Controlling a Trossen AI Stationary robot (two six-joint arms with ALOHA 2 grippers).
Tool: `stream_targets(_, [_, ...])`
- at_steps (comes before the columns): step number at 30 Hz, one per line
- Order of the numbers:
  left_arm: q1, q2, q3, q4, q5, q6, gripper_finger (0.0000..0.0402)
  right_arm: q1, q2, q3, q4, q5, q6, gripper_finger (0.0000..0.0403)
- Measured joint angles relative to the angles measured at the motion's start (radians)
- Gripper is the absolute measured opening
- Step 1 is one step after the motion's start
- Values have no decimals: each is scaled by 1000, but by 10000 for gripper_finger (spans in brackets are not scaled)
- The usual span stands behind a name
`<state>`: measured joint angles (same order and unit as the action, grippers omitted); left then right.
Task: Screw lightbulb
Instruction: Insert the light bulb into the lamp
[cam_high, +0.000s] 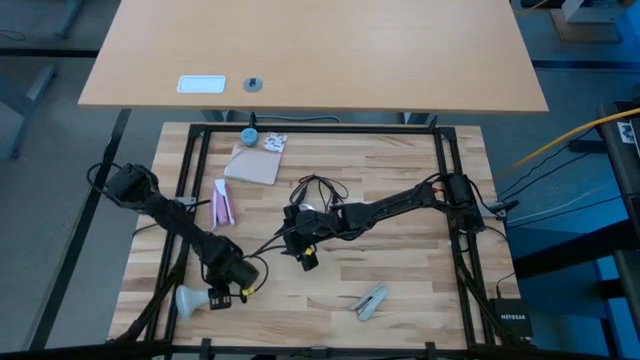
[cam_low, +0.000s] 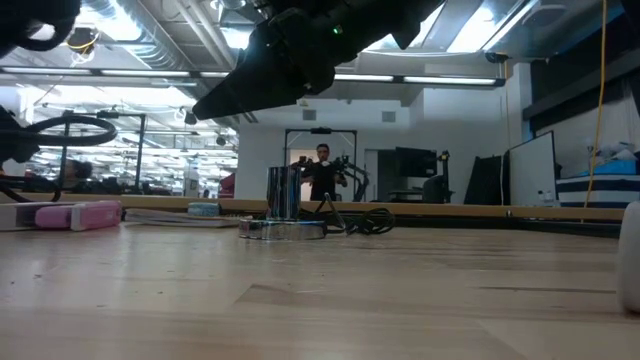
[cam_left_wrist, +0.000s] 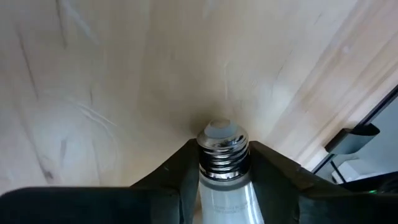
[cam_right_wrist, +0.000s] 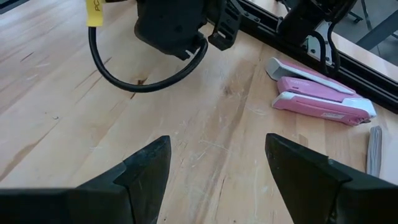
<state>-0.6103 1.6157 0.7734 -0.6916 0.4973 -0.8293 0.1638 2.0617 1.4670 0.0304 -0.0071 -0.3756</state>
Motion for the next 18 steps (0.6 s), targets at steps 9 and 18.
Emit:
stream_targets(9, [134,1,-2,-63,0,168,114,0,-94,0,8,106,-91,266])
stream_targets(18, [340,1,44,-80,-10,382,114,0,-245,1,-112,291,-183,266])
